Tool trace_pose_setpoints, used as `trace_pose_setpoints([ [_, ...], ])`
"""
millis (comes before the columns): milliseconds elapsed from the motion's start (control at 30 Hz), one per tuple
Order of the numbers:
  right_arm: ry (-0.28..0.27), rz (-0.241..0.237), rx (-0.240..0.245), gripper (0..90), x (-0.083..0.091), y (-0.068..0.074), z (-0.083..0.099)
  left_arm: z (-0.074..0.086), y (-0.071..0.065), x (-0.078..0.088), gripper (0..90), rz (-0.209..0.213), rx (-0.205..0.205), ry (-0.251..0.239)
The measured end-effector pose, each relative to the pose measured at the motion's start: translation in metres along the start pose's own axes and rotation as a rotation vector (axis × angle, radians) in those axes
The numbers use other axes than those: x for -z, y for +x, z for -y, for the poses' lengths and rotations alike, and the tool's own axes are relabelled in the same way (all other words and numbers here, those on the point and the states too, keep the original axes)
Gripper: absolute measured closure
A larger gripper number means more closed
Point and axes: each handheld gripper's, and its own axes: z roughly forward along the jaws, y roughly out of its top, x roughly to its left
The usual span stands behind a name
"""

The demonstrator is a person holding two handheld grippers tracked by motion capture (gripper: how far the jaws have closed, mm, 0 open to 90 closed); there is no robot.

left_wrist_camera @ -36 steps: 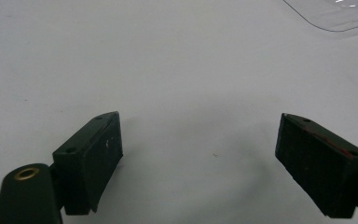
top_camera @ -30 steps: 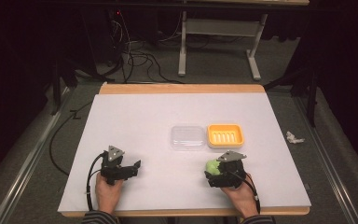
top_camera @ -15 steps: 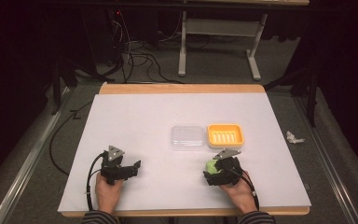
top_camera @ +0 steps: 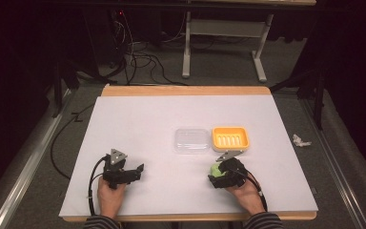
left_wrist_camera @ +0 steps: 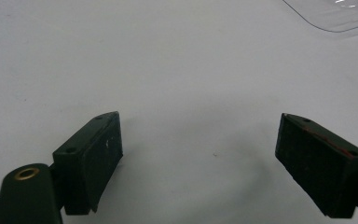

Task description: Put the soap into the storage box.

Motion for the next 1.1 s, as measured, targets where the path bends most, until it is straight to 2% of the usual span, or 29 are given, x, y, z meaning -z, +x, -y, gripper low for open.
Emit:
trace_pose_setpoints([
  [400, -0.008, -0.018, 0.017, 26.9, 0.003, 0.000, 0.003, 0.000, 0.000, 0.000, 15.4, -0.001, -0.001, 0.004],
  [533, -0.029, -0.019, 0.016, 26.9, 0.005, -0.002, 0.004, 0.000, 0.000, 0.000, 15.4, -0.002, -0.001, 0.003],
  [767, -0.056, -0.012, -0.007, 27.0, 0.015, -0.005, 0.005, 0.000, 0.000, 0.000, 15.4, -0.001, -0.002, 0.005],
  [1100, -0.087, -0.001, -0.008, 27.0, 0.028, -0.013, 0.002, 0.000, 0.000, 0.000, 15.4, 0.002, 0.000, 0.002],
])
